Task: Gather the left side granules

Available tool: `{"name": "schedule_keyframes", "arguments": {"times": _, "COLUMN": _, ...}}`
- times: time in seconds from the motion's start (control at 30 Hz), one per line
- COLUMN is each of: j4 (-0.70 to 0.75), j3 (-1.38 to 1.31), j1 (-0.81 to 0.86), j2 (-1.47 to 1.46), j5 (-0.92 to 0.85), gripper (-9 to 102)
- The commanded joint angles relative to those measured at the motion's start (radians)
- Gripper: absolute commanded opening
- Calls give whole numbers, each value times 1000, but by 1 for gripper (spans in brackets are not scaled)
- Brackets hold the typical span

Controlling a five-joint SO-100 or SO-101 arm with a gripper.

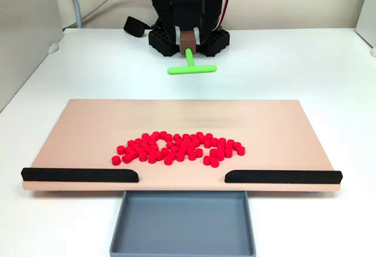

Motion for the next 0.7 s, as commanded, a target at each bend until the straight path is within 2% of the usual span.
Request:
{"name": "schedule_keyframes", "arguments": {"times": 0.0, "j4": 0, "j3": -18, "j1": 0, "j2": 2, "j5": 11, "gripper": 0}}
{"name": "schedule_keyframes", "arguments": {"times": 0.67, "j4": 6, "j3": -8, "j1": 6, "j2": 6, "j5": 5, "gripper": 0}}
